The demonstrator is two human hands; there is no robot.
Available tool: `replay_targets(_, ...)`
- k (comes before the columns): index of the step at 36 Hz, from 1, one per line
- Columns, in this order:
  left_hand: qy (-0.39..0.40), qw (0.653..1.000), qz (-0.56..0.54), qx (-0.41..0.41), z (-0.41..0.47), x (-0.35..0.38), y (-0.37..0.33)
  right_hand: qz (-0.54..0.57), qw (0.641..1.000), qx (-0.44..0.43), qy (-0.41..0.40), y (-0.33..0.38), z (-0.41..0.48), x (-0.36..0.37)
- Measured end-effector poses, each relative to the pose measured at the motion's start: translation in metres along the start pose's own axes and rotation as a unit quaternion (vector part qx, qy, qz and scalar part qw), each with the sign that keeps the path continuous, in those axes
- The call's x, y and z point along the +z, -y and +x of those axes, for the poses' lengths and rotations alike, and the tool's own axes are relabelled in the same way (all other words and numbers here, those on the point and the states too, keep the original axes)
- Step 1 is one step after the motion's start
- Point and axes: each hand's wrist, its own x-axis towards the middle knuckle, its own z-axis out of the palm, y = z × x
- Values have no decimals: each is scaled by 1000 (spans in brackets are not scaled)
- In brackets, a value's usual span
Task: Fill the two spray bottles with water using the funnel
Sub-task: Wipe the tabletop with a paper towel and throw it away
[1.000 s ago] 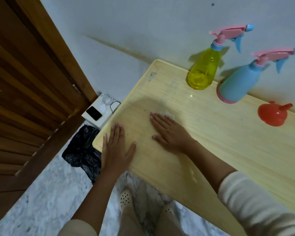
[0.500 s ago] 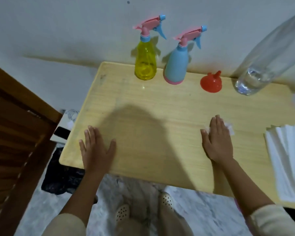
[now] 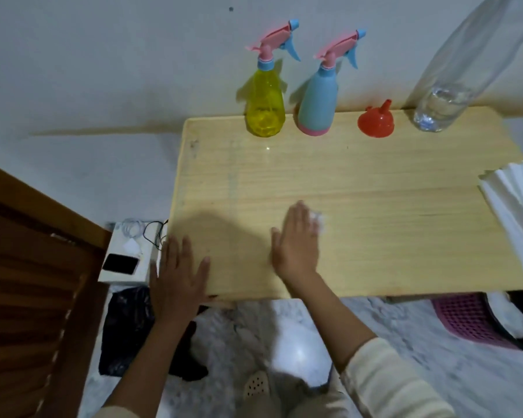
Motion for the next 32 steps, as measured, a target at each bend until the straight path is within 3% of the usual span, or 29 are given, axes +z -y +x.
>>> replay_targets(4, 0, 999, 10, -34, -9, -1, -1, -32, 985, -159, 59, 26, -30, 10)
replay_targets(10, -9, 996, -25, -85, -23, 10, -36, -64, 935, -340, 83, -43, -53, -13)
replay_targets(16, 3, 996, -14, -86, -34, 29, -82, -107, 966, -221, 83, -160, -56, -62)
replay_targets(19, -8, 998, -9, -65, -41, 39, -116, -88, 988, -104, 73, -226, -57, -91)
replay_targets(22, 9, 1000, 5, 15, -50, 50, -152, -67, 996, 3, 57, -270, -66, -112)
replay_targets(26, 28, 987, 8, 157, -68, 66, -191, -20, 999, 38, 16, -277, -82, -113)
replay_targets(32, 52, 987, -25, 148, -79, 66, -199, 14, 992, 119, -48, -238, -92, -85)
